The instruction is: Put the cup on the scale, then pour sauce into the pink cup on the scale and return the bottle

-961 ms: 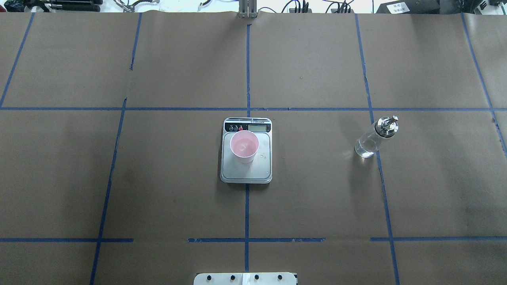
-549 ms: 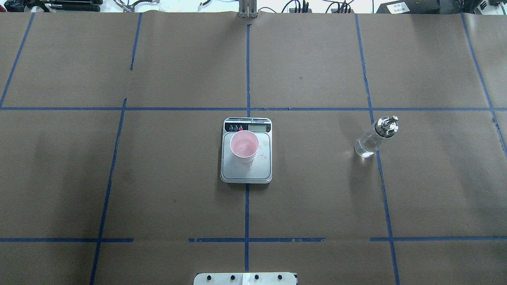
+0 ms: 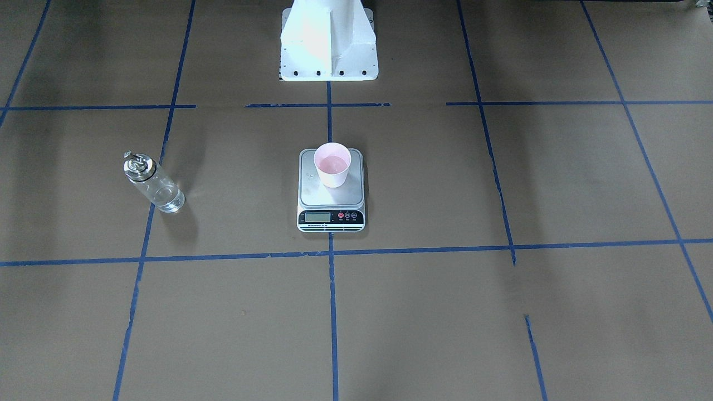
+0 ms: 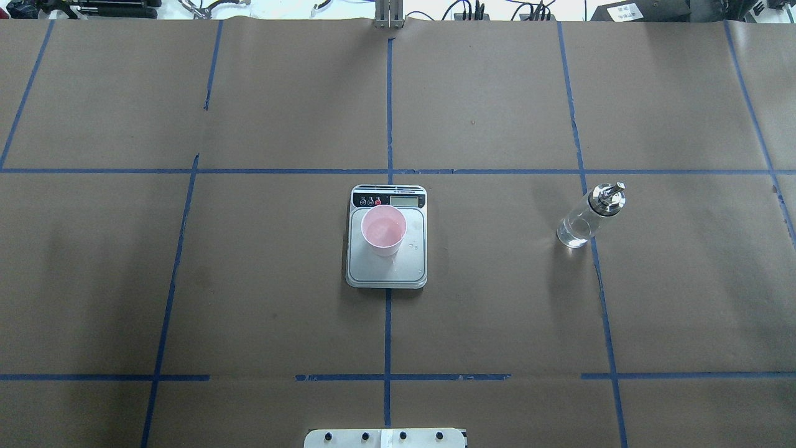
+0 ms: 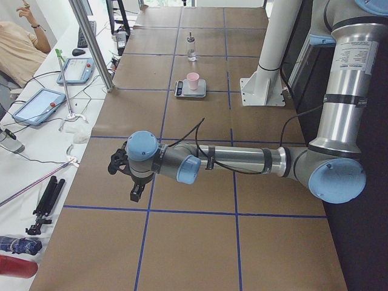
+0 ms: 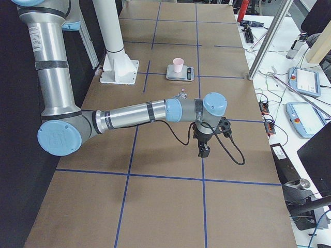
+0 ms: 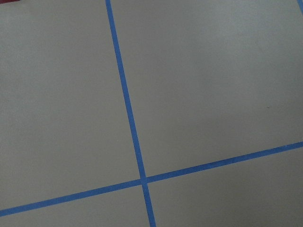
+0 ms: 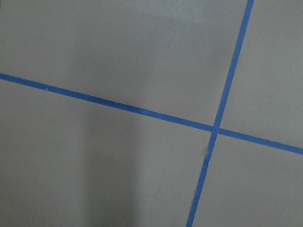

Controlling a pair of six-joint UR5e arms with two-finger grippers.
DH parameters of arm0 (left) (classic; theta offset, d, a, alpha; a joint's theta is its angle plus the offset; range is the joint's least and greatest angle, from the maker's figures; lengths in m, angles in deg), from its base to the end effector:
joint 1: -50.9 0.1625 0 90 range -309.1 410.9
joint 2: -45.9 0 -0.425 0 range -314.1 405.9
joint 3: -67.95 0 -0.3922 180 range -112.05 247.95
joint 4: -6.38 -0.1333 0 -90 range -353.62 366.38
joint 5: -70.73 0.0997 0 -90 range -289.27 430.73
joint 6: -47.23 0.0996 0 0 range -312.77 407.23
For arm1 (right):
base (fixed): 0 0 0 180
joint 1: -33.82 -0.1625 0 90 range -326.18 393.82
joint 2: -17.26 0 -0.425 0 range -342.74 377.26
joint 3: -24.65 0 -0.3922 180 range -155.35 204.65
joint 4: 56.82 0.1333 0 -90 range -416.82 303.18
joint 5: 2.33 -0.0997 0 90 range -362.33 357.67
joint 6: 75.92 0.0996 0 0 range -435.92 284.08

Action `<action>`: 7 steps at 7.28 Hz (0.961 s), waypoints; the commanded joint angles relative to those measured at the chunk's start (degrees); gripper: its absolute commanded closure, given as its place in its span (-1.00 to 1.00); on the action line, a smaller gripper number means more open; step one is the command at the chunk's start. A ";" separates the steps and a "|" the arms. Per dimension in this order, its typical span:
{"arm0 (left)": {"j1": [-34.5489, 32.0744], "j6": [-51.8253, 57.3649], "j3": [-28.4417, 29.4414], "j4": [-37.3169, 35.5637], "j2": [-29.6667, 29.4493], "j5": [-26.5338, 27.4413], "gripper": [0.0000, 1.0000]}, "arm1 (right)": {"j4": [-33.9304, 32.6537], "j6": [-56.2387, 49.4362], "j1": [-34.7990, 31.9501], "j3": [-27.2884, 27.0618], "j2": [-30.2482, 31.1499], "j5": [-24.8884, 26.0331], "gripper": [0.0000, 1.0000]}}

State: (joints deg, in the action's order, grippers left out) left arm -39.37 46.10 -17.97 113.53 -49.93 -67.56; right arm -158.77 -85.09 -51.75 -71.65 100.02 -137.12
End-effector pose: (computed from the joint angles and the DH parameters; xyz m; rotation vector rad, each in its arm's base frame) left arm -0.0615 -0.5507 0.6037 0.3037 0.8371 0.1162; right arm 0.0215 -0.5398 0.5602 0.0588 -0.7819 -0.2360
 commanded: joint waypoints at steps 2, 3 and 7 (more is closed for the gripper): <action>-0.26 -0.19 0.22 -0.88 1.78 0.91 -1.00 | 0.00 -0.14 -0.12 -0.12 0.82 0.32 -1.00; -0.52 -0.19 -0.38 -7.41 1.09 0.92 -1.00 | -0.09 -0.06 -0.20 -0.12 1.09 0.23 -1.00; -0.53 0.16 -1.18 -15.39 -0.94 0.92 -1.00 | -0.09 -0.06 -0.29 0.32 1.79 0.41 -1.00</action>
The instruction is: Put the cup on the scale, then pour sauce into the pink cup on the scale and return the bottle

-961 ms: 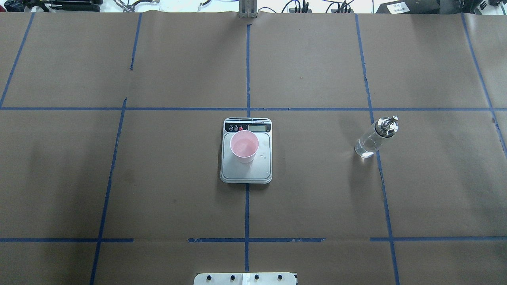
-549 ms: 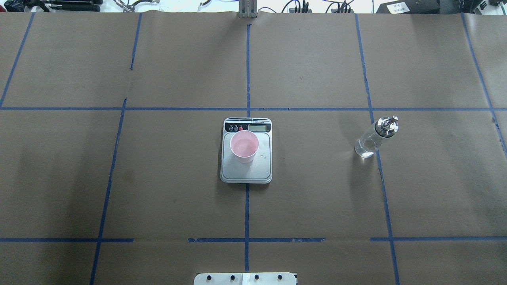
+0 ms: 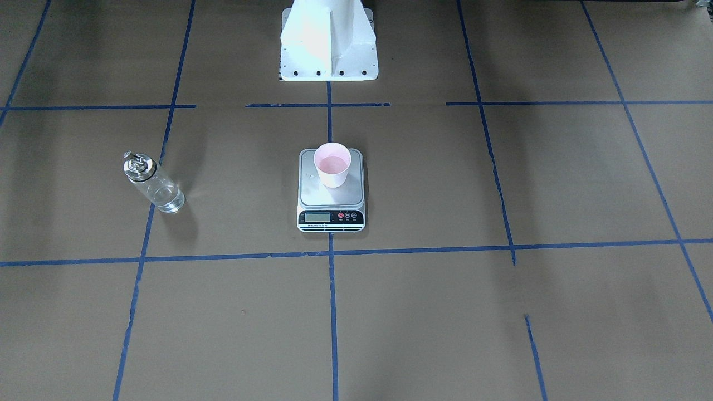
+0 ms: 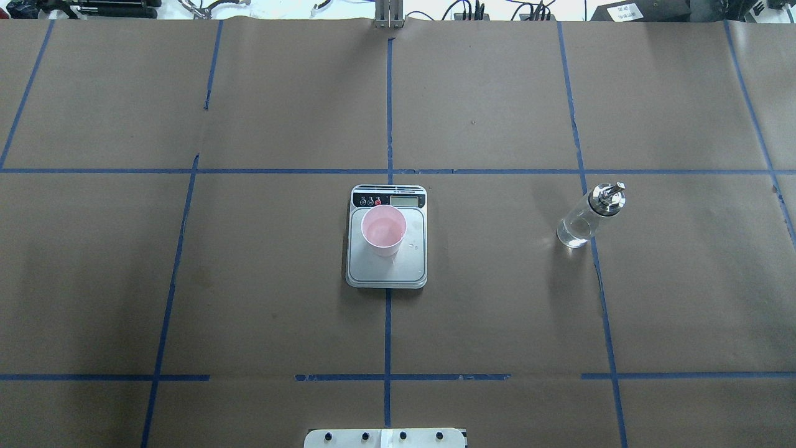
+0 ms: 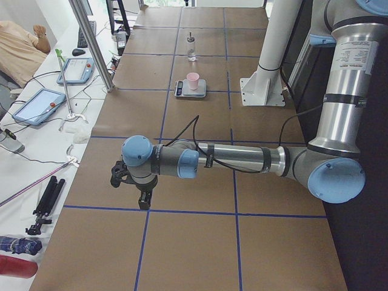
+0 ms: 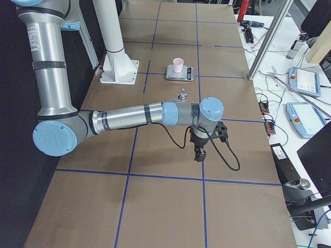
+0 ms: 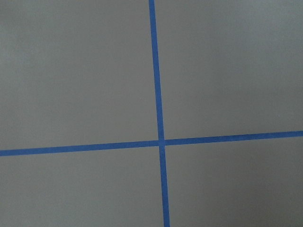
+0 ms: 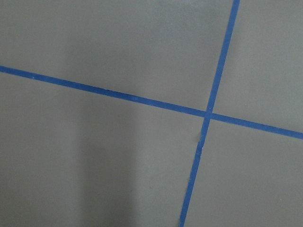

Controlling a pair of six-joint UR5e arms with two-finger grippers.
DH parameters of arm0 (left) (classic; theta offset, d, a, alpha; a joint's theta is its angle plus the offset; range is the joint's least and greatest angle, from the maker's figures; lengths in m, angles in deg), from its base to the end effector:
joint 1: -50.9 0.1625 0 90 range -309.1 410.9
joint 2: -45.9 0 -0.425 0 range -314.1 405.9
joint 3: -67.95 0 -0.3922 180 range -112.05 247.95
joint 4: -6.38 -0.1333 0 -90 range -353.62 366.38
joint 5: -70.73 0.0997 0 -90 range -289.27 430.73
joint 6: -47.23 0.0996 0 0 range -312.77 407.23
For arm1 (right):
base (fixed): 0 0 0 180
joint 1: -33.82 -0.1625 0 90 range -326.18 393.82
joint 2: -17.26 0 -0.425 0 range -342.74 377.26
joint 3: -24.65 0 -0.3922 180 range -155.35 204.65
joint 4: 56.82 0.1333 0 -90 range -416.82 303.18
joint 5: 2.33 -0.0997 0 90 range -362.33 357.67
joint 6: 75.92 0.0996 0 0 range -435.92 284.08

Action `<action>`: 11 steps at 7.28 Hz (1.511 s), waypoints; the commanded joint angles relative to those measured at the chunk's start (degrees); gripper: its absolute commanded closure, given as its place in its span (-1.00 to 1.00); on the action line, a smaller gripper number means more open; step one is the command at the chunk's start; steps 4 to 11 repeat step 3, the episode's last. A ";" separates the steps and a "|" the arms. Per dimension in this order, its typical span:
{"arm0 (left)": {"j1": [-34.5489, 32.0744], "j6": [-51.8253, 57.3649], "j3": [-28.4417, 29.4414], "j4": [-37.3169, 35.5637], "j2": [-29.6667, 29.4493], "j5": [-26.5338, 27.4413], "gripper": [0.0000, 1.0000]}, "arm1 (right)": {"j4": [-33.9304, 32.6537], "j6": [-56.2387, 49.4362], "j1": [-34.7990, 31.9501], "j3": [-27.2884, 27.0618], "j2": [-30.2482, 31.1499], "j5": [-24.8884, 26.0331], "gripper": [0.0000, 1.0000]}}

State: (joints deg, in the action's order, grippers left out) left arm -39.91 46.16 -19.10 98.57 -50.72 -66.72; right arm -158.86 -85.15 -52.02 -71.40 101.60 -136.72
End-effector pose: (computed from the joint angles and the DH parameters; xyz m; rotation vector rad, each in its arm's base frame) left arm -0.0676 -0.5455 0.6164 0.0945 0.8276 0.0115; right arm 0.0254 -0.5285 0.5776 0.0289 -0.7759 -0.2196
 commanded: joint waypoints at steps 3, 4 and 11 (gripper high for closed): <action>0.02 0.10 -0.14 -0.43 -0.41 0.08 -1.00 | 0.00 0.00 -0.02 0.08 0.65 0.01 -1.00; 0.02 0.10 -0.14 -0.43 -0.41 0.08 -1.00 | 0.00 0.00 -0.02 0.08 0.65 0.01 -1.00; 0.02 0.10 -0.14 -0.43 -0.41 0.08 -1.00 | 0.00 0.00 -0.02 0.08 0.65 0.01 -1.00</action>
